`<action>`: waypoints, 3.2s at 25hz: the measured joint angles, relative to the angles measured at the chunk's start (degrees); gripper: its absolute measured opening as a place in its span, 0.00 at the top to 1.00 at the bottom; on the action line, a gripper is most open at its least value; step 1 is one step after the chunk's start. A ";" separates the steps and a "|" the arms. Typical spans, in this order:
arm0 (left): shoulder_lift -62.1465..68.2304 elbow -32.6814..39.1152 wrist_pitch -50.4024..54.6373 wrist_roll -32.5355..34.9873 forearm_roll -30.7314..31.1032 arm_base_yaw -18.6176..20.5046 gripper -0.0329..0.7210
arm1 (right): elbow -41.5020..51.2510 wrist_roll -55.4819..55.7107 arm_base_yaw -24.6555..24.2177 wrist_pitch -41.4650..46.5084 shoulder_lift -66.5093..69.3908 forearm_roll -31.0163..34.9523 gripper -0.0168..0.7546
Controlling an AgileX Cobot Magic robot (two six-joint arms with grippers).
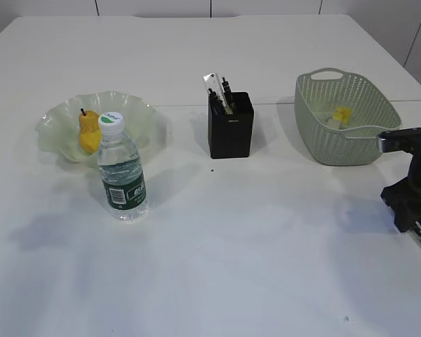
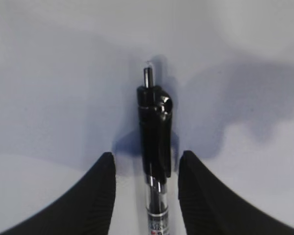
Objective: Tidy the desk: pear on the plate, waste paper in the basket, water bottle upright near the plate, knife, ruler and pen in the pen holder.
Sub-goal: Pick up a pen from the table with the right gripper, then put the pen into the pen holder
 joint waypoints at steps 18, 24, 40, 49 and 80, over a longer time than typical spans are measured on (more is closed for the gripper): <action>0.33 0.00 -0.04 0.00 0.00 0.00 0.34 | -0.22 -0.37 0.00 -0.13 1.26 0.72 0.74; 0.33 0.00 -0.04 0.00 0.00 0.00 0.34 | -0.22 -2.54 0.00 0.20 0.71 4.75 0.79; 0.33 0.00 -0.13 0.00 0.00 0.00 0.34 | -14.35 -10.40 15.47 1.52 -8.48 19.04 0.79; 0.33 0.00 -0.13 0.00 0.00 0.00 0.34 | -22.32 -13.13 21.96 -16.87 -8.10 23.81 0.79; 0.33 0.00 -0.13 0.00 0.00 0.00 0.34 | -34.87 -64.13 21.99 -30.13 13.36 74.45 0.79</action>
